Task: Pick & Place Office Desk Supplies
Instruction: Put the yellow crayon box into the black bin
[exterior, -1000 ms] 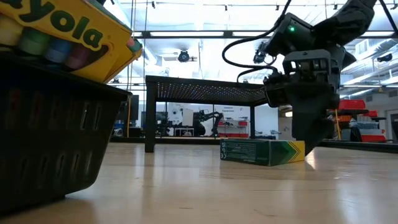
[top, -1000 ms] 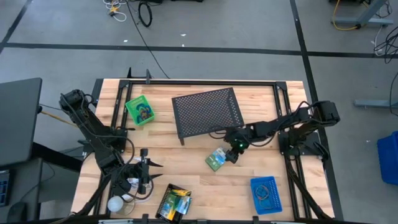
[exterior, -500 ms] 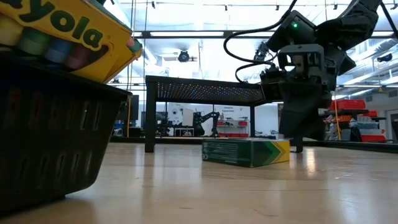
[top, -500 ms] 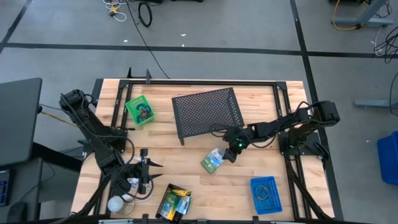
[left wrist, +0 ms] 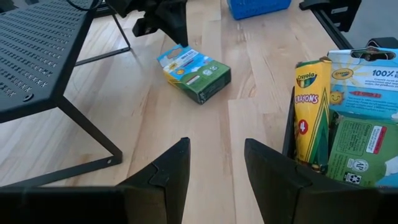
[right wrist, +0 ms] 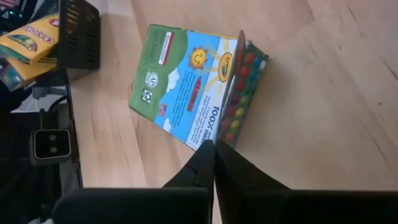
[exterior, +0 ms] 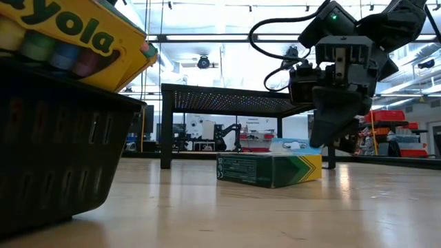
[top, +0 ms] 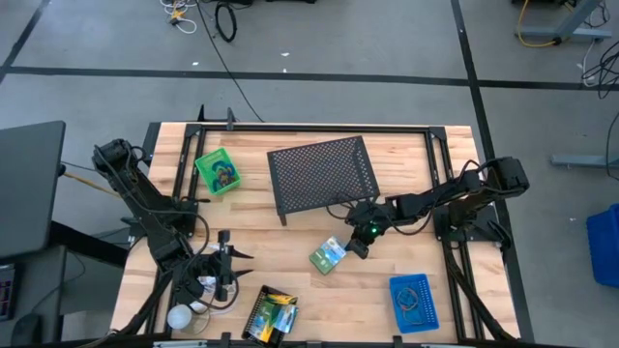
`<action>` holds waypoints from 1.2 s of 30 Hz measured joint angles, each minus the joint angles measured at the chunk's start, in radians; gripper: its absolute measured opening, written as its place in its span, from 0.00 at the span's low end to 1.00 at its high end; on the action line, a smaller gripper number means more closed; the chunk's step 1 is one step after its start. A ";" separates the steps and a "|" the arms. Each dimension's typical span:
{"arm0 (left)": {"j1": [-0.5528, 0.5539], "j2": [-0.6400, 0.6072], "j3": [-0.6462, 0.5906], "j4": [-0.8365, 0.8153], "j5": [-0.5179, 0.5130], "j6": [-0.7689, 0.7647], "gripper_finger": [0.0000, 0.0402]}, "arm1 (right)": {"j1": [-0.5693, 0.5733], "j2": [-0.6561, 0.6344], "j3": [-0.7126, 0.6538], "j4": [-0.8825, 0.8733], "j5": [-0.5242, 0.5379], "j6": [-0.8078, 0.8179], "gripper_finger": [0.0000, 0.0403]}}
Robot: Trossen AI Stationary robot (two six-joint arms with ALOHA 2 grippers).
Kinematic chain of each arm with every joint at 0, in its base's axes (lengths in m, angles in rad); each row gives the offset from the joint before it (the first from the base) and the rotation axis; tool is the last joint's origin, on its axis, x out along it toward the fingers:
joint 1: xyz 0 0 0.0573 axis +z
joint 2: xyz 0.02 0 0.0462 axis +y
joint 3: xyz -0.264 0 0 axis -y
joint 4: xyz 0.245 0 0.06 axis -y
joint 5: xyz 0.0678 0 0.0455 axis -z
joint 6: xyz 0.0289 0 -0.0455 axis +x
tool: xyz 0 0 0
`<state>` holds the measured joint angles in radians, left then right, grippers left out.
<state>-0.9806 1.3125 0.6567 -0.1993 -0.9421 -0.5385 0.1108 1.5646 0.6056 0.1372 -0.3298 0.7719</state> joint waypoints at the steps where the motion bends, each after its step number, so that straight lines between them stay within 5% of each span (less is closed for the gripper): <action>1: 0.001 0.000 0.000 0.000 0.000 0.000 0.40 | 0.000 0.000 0.000 0.001 0.000 0.000 0.02; 15: 0.001 0.000 0.000 0.000 0.000 -0.001 0.40 | -0.003 0.000 0.001 0.076 -0.004 -0.055 0.04; 28: 0.001 0.000 0.000 0.000 0.000 -0.001 0.40 | 0.126 0.000 0.060 0.061 0.121 -0.099 0.00; 36: 0.001 0.000 0.000 -0.002 0.000 -0.015 0.40 | 0.206 0.000 0.270 -0.223 0.229 -0.178 0.00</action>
<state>-0.9798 1.3125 0.6571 -0.2008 -0.9421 -0.5537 0.3167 1.5642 0.8760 -0.0858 -0.1007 0.5940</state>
